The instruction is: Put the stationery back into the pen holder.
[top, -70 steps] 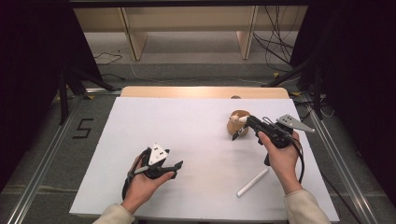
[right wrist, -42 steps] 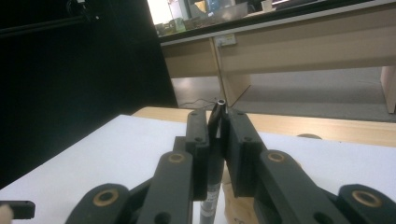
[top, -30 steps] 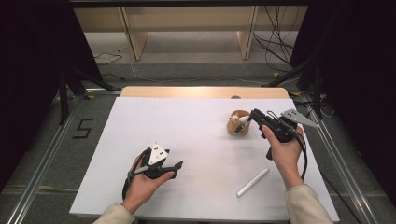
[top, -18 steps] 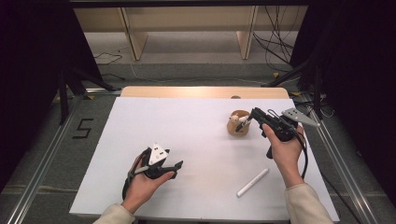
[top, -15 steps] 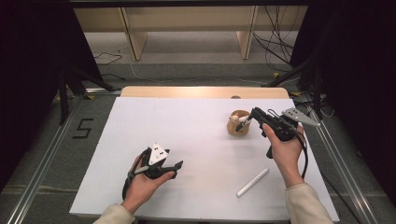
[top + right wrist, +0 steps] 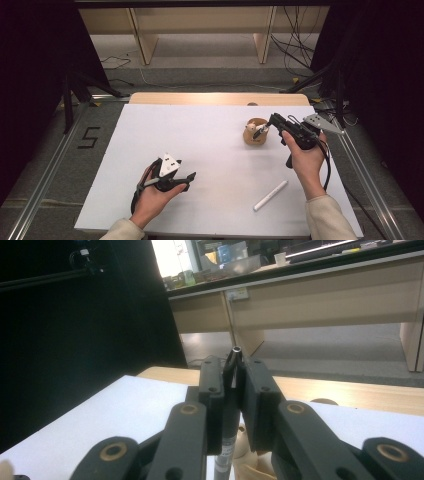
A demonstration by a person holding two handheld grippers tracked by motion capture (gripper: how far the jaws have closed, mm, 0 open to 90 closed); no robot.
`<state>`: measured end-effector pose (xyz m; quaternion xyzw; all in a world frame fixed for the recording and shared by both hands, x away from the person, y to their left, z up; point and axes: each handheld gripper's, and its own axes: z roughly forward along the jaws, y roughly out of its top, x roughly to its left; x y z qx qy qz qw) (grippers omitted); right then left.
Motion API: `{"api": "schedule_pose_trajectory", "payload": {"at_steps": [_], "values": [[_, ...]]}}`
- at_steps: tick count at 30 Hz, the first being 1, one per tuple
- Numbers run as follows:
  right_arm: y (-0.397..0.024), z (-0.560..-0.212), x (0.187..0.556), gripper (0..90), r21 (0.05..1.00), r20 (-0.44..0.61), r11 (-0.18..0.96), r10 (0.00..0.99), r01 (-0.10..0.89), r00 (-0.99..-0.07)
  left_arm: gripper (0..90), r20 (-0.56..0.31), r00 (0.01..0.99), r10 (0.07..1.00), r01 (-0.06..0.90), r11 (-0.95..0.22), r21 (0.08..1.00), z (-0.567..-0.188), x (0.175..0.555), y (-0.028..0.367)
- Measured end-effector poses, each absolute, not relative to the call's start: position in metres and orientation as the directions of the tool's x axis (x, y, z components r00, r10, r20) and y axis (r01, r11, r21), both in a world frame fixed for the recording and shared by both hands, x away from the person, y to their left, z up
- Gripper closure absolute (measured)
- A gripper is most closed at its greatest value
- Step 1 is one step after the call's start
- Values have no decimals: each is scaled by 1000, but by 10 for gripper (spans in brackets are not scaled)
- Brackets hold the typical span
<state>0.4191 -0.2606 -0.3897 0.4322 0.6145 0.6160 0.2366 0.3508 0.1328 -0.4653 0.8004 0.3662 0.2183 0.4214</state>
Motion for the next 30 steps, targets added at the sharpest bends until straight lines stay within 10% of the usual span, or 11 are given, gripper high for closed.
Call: {"api": "schedule_pose_trajectory", "payload": {"at_steps": [30], "values": [[-263,-386,422,806,962,247,-147,826,230,-507,333,41,638,769,402,-378,834,-465,351,132]]}}
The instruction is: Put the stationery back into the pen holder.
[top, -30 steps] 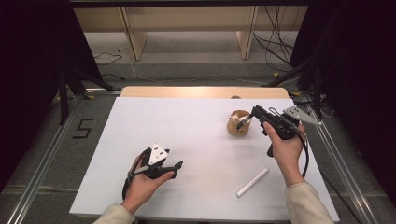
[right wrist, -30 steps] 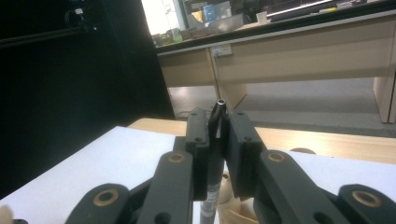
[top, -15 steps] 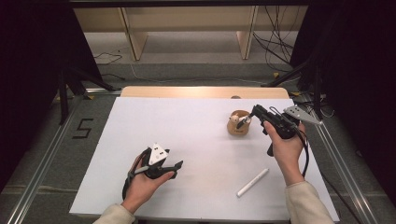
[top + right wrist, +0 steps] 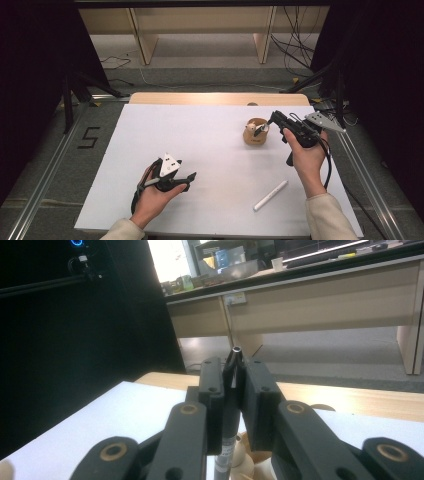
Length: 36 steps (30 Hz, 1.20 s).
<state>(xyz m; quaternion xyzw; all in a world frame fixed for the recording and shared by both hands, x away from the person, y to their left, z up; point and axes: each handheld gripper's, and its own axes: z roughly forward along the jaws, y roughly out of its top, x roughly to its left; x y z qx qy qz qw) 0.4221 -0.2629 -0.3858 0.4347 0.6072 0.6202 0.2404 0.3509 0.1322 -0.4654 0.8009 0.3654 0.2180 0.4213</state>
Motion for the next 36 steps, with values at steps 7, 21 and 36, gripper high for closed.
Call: {"api": "schedule_pose_trajectory", "payload": {"at_steps": [7,21,36], "values": [[-265,-384,423,806,962,250,-154,827,224,-503,333,39,637,770,402,-376,835,-466,351,132],[-270,-382,425,806,964,250,-168,839,207,-483,333,38,638,769,403,-375,835,-466,351,131],[-271,-382,432,806,970,227,-157,857,186,-462,333,38,638,769,404,-376,834,-466,351,132]]}}
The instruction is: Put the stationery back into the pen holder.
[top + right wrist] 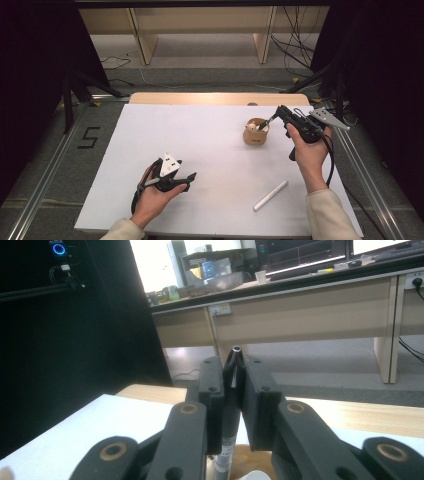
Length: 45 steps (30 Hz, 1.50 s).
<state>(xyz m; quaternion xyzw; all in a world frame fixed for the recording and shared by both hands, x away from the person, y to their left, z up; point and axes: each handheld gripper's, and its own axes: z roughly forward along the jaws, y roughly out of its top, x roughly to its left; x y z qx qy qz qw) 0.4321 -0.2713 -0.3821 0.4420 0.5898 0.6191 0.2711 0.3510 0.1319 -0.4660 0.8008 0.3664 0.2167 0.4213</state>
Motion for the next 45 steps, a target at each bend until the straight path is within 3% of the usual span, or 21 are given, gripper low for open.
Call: {"api": "schedule_pose_trajectory", "payload": {"at_steps": [45], "values": [[-254,-404,454,799,975,182,-105,885,197,-429,333,38,642,766,406,-381,831,-467,351,131]]}}
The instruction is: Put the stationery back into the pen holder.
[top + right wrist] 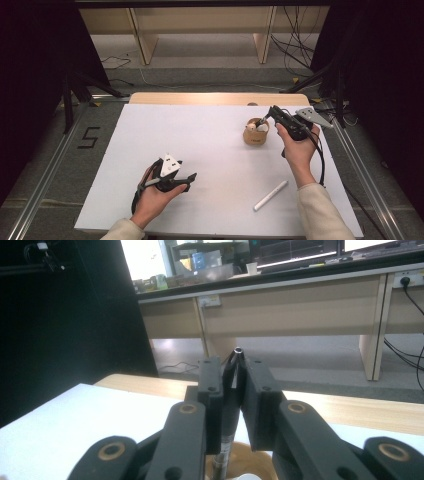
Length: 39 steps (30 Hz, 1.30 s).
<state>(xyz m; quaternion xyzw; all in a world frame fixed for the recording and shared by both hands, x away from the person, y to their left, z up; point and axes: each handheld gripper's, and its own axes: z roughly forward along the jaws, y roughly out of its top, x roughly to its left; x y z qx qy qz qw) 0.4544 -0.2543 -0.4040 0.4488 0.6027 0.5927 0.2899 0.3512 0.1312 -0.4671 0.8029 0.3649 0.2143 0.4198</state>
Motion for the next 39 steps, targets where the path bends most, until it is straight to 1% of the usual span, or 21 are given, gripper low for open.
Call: {"api": "schedule_pose_trajectory", "payload": {"at_steps": [18,20,23,25,35,39], "values": [[-251,-422,462,779,959,156,-37,896,281,-417,333,34,642,766,407,-379,831,-468,351,130],[-252,-422,462,754,957,160,-38,896,287,-414,333,35,643,765,408,-381,830,-468,351,130],[-253,-423,463,679,956,152,-30,901,291,-405,333,37,648,761,408,-388,827,-469,350,129],[-253,-423,463,647,954,152,-26,901,299,-406,333,35,649,760,409,-387,827,-469,350,128],[-254,-423,463,511,948,133,-5,914,318,-383,332,35,650,759,408,-387,827,-469,350,128],[-256,-423,461,457,942,133,7,911,337,-390,333,30,651,758,410,-384,827,-469,350,128]]}}
